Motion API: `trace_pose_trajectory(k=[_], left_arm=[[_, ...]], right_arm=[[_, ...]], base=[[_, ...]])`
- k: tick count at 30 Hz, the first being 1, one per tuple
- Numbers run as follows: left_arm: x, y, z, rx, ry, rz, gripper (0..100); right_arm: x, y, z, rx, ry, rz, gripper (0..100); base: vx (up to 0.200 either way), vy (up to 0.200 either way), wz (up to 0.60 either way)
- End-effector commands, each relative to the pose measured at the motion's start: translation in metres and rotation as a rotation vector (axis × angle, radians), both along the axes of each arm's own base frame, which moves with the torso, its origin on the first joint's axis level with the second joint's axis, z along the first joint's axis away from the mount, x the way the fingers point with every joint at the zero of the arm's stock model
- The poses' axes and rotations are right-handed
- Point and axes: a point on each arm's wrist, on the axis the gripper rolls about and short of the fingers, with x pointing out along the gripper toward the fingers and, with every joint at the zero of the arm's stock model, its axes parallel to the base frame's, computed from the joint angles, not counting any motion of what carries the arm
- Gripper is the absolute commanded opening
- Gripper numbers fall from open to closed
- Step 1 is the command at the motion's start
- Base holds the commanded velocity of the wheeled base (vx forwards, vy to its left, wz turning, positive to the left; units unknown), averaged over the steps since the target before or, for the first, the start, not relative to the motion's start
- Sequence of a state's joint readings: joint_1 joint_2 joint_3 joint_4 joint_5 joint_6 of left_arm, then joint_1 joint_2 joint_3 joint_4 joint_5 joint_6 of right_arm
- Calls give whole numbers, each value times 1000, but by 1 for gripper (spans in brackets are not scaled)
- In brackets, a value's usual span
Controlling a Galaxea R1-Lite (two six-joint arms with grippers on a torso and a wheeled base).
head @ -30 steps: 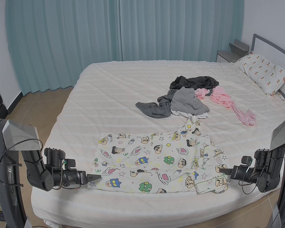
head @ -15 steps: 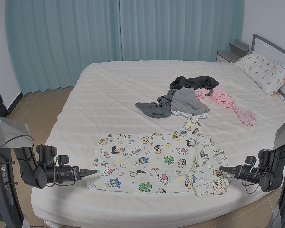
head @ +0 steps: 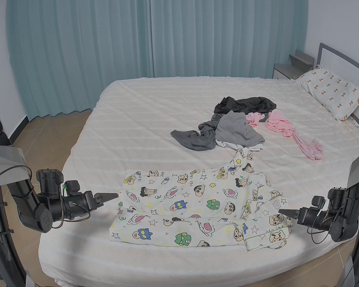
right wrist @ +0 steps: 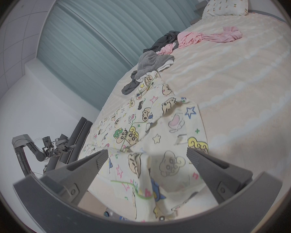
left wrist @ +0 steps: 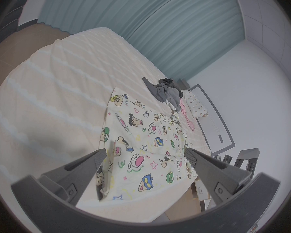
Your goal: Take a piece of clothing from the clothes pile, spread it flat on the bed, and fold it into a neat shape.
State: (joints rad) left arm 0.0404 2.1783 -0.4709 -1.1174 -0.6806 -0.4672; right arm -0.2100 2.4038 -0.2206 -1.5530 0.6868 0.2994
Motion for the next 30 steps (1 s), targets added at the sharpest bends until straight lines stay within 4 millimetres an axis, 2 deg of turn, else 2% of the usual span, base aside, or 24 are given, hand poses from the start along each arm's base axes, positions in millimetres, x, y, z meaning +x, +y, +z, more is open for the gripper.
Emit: trace_pose_trajectory(k=[1,10,15,18,25,30], left_arm=[[0,-1,-1,2,1,-2,100],[0,-6,-4,6,8,-17,100],[5,-9,-14,45,-36,-15,100],[15,-14,-25,69,-65,-1,100],[60,-22,-49,136,-123,43,100],[72,-36,-60,185,-86,-23,100]], right_arm=[[1,0,3,-3,-16,0,100],[0,0,3,-3,-16,2,100],[0,2,4,-5,-19,7,100],[-1,2,5,-4,-19,10,100],[-3,4,6,-3,-14,16,100],[-4,5,6,-2,-11,19,100]], base=[[200,0,0],[200,0,0],[0,0,0],[0,0,0],[0,0,0],[0,0,0]])
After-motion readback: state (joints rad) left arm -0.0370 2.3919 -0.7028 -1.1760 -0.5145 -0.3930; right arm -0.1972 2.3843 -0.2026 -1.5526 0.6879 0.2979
